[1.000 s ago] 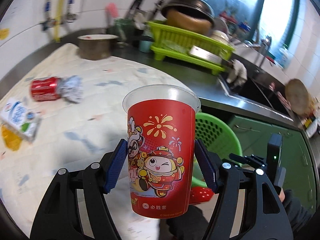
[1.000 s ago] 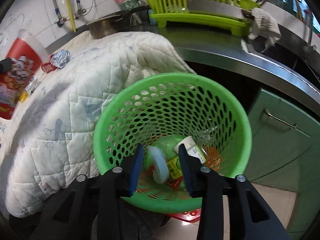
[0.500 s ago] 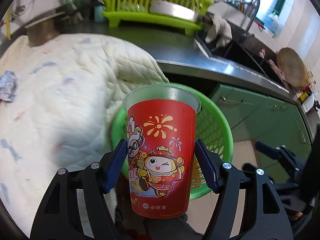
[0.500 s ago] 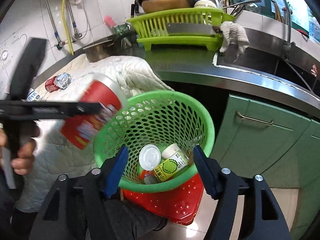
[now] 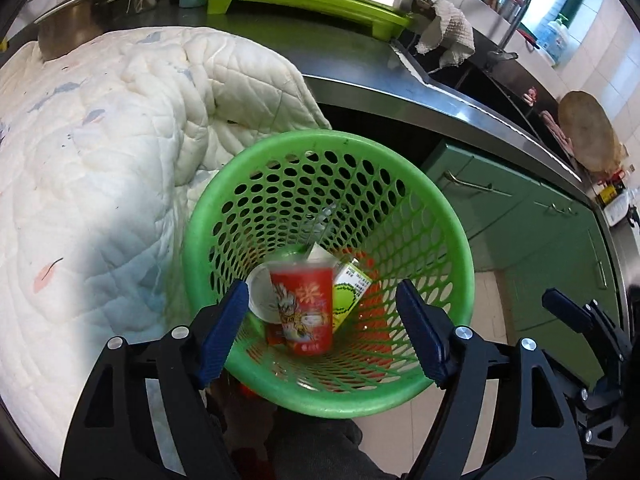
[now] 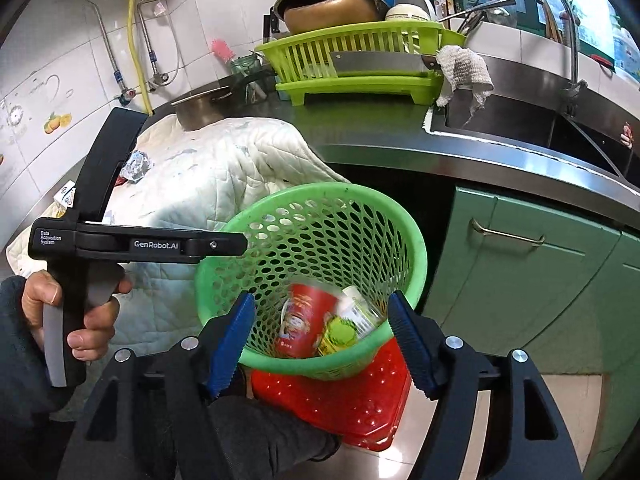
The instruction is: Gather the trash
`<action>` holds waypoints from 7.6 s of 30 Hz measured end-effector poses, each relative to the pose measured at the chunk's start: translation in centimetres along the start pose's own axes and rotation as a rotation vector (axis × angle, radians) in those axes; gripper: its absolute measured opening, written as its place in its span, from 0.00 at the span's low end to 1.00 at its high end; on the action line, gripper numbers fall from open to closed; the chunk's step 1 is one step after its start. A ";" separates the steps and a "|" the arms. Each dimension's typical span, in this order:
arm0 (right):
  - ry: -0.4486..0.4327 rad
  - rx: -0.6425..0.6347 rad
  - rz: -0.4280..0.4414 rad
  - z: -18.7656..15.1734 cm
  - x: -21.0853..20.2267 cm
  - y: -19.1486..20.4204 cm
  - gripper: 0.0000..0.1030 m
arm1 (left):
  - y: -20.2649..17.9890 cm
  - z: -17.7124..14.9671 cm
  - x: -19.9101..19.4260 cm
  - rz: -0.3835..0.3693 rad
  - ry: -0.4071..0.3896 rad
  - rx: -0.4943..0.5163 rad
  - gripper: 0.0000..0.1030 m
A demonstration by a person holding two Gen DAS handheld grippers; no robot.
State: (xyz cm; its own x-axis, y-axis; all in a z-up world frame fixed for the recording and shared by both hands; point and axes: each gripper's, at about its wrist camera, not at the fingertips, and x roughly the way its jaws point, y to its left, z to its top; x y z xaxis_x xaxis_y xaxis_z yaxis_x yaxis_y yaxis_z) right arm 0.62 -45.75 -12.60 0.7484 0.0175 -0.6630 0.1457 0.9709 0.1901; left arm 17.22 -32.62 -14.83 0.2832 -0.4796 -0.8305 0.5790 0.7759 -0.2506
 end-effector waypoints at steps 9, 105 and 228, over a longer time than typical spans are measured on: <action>-0.012 -0.036 0.018 0.6 -0.2 1.7 0.68 | 2.3 -0.5 -4.6 0.026 -0.068 -0.046 0.73; 0.232 -0.931 0.725 14.6 25.1 50.6 0.67 | 39.7 -15.8 -30.4 0.519 -0.398 -0.734 0.77; -0.024 -0.165 0.244 7.2 2.5 10.0 0.77 | 15.7 0.3 -17.1 0.181 -0.211 -0.300 0.76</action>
State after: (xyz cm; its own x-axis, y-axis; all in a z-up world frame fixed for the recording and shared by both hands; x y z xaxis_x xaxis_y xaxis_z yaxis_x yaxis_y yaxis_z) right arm 8.58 -37.74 -7.17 0.7640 0.2514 -0.5942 -0.1465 0.9645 0.2197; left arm 21.72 -12.38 -4.43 0.5290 -0.3741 -0.7617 0.2658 0.9255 -0.2700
